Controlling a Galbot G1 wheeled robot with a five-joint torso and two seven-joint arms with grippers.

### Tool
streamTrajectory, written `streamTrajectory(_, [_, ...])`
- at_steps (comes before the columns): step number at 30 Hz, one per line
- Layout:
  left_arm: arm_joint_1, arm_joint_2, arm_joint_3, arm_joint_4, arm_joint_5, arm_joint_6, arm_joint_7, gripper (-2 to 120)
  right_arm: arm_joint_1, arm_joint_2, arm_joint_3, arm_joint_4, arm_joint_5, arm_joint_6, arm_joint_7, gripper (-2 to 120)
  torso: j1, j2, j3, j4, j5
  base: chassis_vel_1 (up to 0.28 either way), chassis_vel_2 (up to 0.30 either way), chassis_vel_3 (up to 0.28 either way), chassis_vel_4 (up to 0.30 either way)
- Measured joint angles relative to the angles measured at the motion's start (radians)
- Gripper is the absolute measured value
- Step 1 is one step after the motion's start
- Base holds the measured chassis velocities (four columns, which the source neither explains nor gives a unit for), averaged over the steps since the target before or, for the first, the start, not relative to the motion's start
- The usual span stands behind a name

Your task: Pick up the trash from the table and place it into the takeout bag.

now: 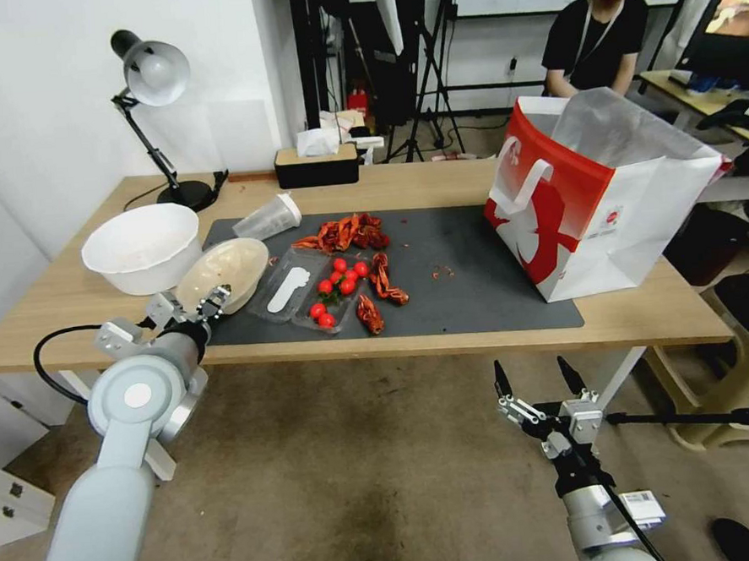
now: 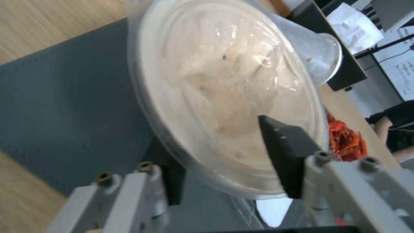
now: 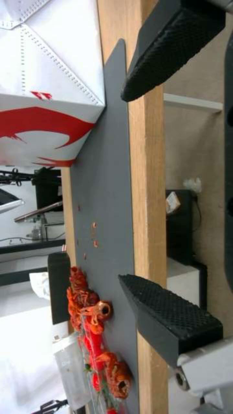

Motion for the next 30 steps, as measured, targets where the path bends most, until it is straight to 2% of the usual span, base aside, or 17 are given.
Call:
streamTrajectory(2, [0.001,0.0,0.004,0.0,-0.001,-0.004,-0.014,31,-0.006,0.004,0.0,0.0,-0.002,0.0,-0.001,100,0.0,0.0,0.0,-0.0001,0.0,0.0,0.0,0.0,0.0])
streamTrajectory(6, [0.006,-0.001,0.005,-0.005,0.003,-0.006,-0.014,25,-0.008,0.003,0.0,0.002,-0.003,0.0,-0.001,100,0.0,0.0,0.0,-0.0001,0.0001,0.0,0.0,0.0,0.0])
streamTrajectory(7, [0.011,-0.001,0.006,-0.007,0.022,-0.008,-0.009,19,-0.011,0.002,0.0,0.007,-0.004,0.0,-0.001,100,0.0,0.0,0.0,-0.0001,0.0,0.0,0.0,0.0,0.0])
streamTrajectory(12, [0.022,0.002,0.014,-0.007,0.056,-0.052,0.051,1,-0.015,0.005,-0.004,0.019,-0.007,-0.001,-0.002,100,0.0,0.0,0.0,-0.0001,0.0,0.0,0.0,0.0,0.0])
streamTrajectory(13, [0.022,0.002,0.014,-0.007,0.056,-0.052,0.051,1,-0.015,0.005,-0.004,0.019,-0.007,-0.001,-0.002,100,0.0,0.0,0.0,-0.0001,0.0,0.0,0.0,0.0,0.0])
streamTrajectory(15, [0.028,0.004,0.013,-0.007,0.085,-0.077,0.11,1,-0.014,0.006,-0.005,0.019,-0.009,-0.002,-0.002,100,0.0,0.0,0.0,-0.0001,0.0,0.0,0.0,0.0,0.0])
streamTrajectory(16, [0.028,0.004,0.013,-0.007,0.085,-0.077,0.11,1,-0.014,0.006,-0.005,0.019,-0.009,-0.002,-0.002,100,0.0,0.0,0.0,-0.0001,0.0,0.0,0.0,0.0,0.0])
streamTrajectory(18, [0.044,0.012,0.017,-0.008,0.169,-0.114,0.2,1,-0.012,0.009,-0.006,0.016,-0.01,-0.002,-0.002,100,0.0,0.0,0.0,0.0,0.0,0.0,0.0,0.0,0.0])
streamTrajectory(19, [0.044,0.012,0.017,-0.008,0.169,-0.114,0.2,1,-0.012,0.009,-0.006,0.016,-0.01,-0.002,-0.002,100,0.0,0.0,0.0,0.0,0.0,0.0,0.0,0.0,0.0])
streamTrajectory(21, [0.051,0.018,0.024,-0.008,0.232,-0.141,0.254,1,-0.012,0.01,-0.007,0.014,-0.011,-0.002,-0.002,100,0.0,0.0,0.0,0.0001,-0.0001,0.0,0.0,0.0,0.0])
streamTrajectory(22, [0.054,0.025,0.032,-0.004,0.286,-0.167,0.302,1,-0.011,0.011,-0.006,0.012,-0.011,-0.002,-0.002,100,0.0,0.0,0.0,0.0,0.0001,0.0,0.0,0.0,0.0])
streamTrajectory(23, [0.054,0.025,0.032,-0.004,0.286,-0.167,0.302,1,-0.011,0.011,-0.006,0.012,-0.011,-0.002,-0.002,100,0.0,0.0,0.0,0.0,0.0001,0.0,0.0,0.0,0.0])
streamTrajectory(26, [0.049,0.047,0.057,0.014,0.418,-0.241,0.436,1,-0.011,0.012,-0.007,0.009,-0.012,-0.002,-0.002,100,0.0,0.0,0.0,0.0,0.0,0.0,0.0,0.0,0.0])
streamTrajectory(27, [0.049,0.047,0.057,0.014,0.418,-0.241,0.436,1,-0.011,0.012,-0.007,0.009,-0.012,-0.002,-0.002,100,0.0,0.0,0.0,0.0,0.0,0.0,0.0,0.0,0.0])
streamTrajectory(28, [0.033,0.063,0.078,0.028,0.511,-0.297,0.525,1,-0.01,0.013,-0.007,0.009,-0.013,-0.002,-0.002,100,0.0,0.0,0.0,0.0,0.0,0.0,0.0,0.0,0.0])
streamTrajectory(29, [0.026,0.068,0.086,0.031,0.538,-0.312,0.552,1,-0.01,0.014,-0.007,0.008,-0.013,-0.002,-0.002,100,0.0,0.0,0.0,0.0,-0.0001,0.0,0.0,0.0,0.0])
streamTrajectory(30, [0.006,0.082,0.107,0.038,0.586,-0.34,0.609,1,-0.01,0.016,-0.007,0.007,-0.015,-0.002,-0.003,100,0.0,0.0,0.0,-0.0002,0.0,0.0,0.0,0.0,0.0])
